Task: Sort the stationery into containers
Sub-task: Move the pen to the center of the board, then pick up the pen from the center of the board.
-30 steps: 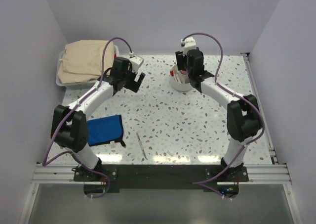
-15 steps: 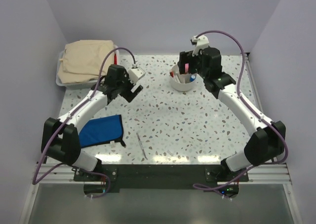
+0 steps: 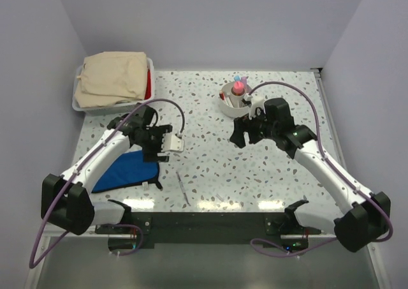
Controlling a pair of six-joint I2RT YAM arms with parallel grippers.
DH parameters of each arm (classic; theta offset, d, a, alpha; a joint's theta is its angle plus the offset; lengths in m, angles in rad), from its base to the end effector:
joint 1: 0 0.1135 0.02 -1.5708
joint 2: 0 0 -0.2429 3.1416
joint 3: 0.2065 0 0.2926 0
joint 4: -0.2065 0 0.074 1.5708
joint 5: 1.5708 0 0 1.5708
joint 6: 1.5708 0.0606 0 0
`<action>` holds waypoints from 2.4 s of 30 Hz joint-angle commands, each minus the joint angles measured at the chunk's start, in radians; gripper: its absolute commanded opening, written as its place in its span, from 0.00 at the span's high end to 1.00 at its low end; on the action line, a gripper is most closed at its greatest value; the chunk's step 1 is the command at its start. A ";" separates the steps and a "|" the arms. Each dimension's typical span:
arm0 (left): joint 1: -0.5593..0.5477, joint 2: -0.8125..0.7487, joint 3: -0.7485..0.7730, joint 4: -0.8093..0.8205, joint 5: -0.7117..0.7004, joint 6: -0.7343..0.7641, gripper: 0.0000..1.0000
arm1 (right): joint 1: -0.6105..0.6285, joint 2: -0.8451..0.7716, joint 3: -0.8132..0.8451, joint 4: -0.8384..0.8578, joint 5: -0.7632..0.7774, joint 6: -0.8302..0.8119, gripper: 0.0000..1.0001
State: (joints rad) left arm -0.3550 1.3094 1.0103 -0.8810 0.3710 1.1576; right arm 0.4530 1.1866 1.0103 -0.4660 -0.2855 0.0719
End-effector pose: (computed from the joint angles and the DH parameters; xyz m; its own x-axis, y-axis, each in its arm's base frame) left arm 0.2720 -0.1243 0.2004 0.0671 0.8854 -0.4599 0.9761 0.0373 0.2142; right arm 0.2868 0.1586 0.2684 -0.5820 -0.2066 -0.7865 -0.5824 0.7809 0.2258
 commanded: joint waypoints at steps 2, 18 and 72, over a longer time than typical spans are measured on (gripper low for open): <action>-0.021 -0.070 -0.045 -0.256 0.308 0.540 0.17 | -0.028 -0.145 -0.032 -0.100 0.060 0.051 0.16; -0.202 0.218 -0.131 -0.158 0.447 0.769 0.44 | -0.139 -0.090 0.074 -0.122 -0.058 0.051 0.22; -0.233 0.532 0.283 0.313 0.460 -0.336 0.45 | -0.149 -0.088 -0.078 -0.225 -0.227 -0.675 0.26</action>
State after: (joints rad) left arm -0.6491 1.9907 1.3056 -0.5747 0.7822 0.9070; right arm 0.3065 1.0977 0.9283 -0.7380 -0.4404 -0.5289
